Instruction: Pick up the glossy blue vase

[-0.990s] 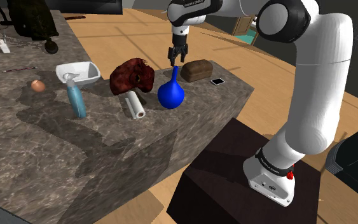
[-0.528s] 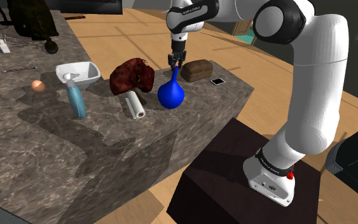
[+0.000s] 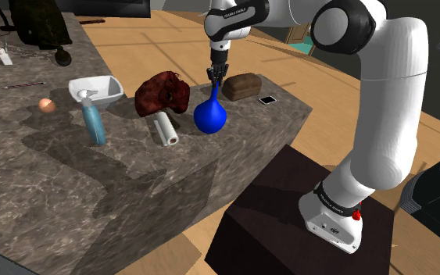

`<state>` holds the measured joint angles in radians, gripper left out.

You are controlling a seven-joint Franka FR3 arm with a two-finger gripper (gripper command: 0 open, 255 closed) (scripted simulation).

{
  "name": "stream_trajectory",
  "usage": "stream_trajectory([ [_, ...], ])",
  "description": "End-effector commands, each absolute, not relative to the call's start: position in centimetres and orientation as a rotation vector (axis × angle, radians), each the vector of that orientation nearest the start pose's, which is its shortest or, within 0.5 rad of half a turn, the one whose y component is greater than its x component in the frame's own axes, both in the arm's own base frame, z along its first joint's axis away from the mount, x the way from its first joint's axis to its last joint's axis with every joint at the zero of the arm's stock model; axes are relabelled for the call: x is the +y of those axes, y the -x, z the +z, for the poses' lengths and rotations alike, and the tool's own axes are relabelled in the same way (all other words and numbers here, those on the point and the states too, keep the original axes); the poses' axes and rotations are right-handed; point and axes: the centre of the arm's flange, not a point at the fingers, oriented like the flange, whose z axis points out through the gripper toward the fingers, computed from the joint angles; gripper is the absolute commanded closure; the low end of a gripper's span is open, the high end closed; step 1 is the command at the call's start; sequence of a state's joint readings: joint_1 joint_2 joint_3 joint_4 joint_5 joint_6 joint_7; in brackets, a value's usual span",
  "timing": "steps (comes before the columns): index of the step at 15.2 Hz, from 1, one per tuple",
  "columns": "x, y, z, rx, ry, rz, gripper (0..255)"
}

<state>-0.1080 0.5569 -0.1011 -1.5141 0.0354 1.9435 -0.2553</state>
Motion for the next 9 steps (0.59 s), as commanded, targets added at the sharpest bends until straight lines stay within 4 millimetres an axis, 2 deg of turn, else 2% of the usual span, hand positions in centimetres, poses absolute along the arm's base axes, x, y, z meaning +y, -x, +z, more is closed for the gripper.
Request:
stream_trajectory([
  [1, -13.0, -67.5, 32.9, -0.068, 3.127, 0.200, 255],
  [9, -13.0, -67.5, 37.2, -0.068, 3.127, 0.200, 255],
])
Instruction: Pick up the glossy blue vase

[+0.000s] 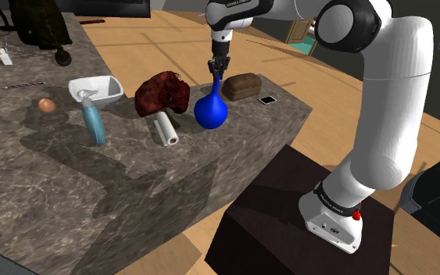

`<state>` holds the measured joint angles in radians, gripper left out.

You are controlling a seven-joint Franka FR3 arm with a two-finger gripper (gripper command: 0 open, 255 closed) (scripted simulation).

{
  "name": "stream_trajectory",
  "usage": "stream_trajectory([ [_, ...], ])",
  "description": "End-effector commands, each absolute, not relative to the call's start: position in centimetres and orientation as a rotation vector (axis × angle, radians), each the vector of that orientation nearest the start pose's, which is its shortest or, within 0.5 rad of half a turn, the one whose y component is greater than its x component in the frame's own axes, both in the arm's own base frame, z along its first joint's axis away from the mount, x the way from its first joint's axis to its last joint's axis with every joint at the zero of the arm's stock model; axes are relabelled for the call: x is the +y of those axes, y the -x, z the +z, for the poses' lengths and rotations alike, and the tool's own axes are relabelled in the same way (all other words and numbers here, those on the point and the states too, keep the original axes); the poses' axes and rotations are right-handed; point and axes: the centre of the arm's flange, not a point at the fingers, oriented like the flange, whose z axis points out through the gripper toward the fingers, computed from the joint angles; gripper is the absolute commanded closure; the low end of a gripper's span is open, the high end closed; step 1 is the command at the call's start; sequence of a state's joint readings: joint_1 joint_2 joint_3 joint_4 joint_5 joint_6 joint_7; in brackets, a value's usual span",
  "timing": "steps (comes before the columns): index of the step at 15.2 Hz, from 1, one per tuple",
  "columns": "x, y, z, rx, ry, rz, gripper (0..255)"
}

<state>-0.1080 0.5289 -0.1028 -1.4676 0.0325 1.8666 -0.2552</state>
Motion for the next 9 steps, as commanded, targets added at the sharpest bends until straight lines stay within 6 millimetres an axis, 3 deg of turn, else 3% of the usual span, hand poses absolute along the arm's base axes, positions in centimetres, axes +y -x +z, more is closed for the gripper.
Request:
stream_trajectory([
  [1, -13.0, -67.5, 37.7, -0.068, 3.127, 0.200, 255],
  [7, -13.0, -67.5, 40.9, -0.068, 3.127, 0.200, 255],
  [9, -13.0, -67.5, 40.9, -0.068, 3.127, 0.200, 255],
])
